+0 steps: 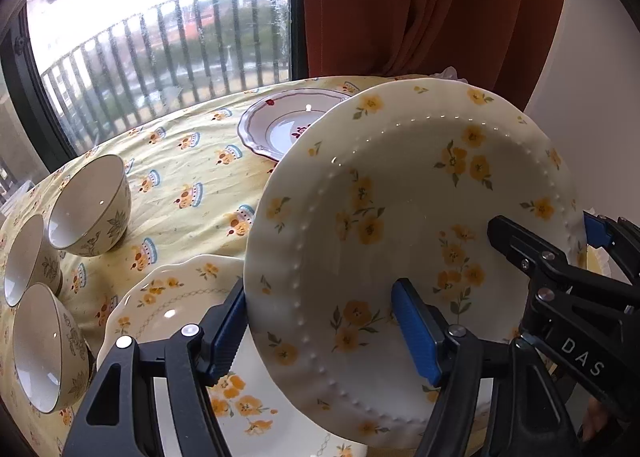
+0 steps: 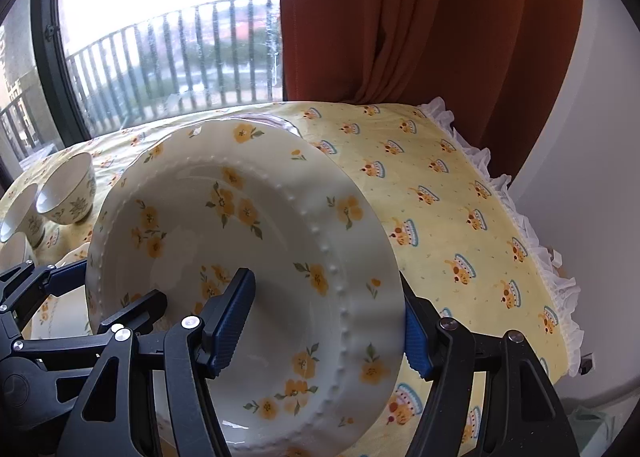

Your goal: Organize plates and bowls

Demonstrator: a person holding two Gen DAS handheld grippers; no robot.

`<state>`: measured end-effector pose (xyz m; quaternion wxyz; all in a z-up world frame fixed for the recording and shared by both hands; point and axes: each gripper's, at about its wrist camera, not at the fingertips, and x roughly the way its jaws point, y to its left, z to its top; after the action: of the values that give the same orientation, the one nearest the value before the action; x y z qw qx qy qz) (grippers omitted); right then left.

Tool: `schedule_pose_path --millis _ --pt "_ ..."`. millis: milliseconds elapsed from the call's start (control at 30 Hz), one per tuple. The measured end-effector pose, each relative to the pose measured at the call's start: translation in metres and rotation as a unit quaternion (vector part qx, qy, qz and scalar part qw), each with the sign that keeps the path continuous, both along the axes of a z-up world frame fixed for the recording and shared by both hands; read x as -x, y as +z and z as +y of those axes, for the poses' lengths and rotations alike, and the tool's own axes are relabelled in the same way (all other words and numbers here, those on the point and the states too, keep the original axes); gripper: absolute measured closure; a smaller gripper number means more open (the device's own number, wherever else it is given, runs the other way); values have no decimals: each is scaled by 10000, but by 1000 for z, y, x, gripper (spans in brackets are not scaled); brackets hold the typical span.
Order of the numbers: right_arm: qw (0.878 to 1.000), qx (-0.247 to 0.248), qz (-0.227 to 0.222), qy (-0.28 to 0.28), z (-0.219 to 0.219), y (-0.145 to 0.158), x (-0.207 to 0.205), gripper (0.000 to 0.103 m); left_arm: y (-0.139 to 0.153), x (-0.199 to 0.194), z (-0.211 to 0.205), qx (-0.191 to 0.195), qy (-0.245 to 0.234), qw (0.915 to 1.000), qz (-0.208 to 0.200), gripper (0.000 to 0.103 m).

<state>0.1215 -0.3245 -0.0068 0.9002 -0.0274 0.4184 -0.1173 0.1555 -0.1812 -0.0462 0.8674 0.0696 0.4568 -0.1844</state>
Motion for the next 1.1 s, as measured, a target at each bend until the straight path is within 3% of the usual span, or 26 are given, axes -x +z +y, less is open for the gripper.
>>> schedule_pose_path --millis 533,1100 --pt "9988 -108 151 456 73 -12 7 33 -5 29 66 70 485 9988 82 33" --pt "9963 -153 610 587 107 -48 -12 33 -27 15 87 40 693 9963 497 31"
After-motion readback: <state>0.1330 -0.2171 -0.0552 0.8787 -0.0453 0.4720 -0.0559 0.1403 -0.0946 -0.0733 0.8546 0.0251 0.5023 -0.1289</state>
